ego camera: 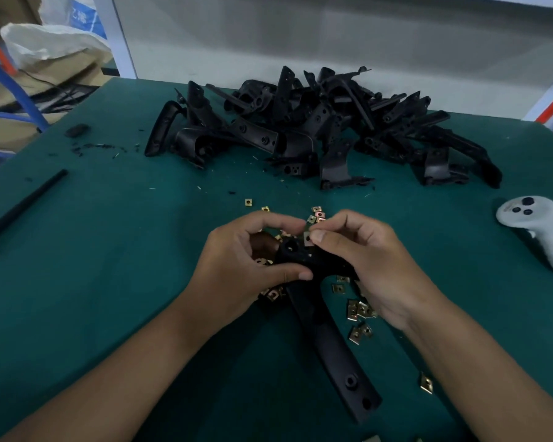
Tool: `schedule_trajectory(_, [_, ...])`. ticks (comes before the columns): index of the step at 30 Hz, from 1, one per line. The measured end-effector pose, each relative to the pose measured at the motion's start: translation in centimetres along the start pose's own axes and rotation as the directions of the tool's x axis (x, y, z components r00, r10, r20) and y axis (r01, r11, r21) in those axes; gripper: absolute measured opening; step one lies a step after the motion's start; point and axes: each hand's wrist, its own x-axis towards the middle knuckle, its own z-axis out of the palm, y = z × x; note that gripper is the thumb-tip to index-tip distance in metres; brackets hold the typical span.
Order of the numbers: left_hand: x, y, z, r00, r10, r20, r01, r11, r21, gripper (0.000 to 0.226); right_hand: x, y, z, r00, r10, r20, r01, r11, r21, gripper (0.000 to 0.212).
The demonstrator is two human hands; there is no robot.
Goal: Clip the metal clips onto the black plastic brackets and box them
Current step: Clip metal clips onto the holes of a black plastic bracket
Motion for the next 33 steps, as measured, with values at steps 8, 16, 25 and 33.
schedule_trajectory(8, [-0.4,-0.3,0.4,0.993,0.109,-0.05,-0.108,0.994,0.029,0.043,0.0,-0.4,0.0,0.998,0.048,-0.033,-0.045,0.994,0.097,0.004])
schedule_trajectory(16, [-0.2,-0.8,0.3,0.987,0.154,-0.044,-0.154,0.988,0.006,0.04,0.0,-0.4,-0.3,1.0,0.028,0.013,-0.028,0.999,-0.02,0.019])
schedule_trajectory(25, [0.0,-0.8,0.4,0.994,0.109,0.009,-0.108,0.992,-0.058,0.038,-0.1,-1.1,-0.8,0.999,-0.016,0.045,0.023,0.986,-0.163,0.022])
schedule_trajectory(33, [0.1,-0.6,0.0,0.997,0.049,0.056,-0.045,0.996,-0.073,0.038,-0.1,-0.5,-0.6,0.998,-0.057,0.023,0.06,0.985,-0.16,0.016])
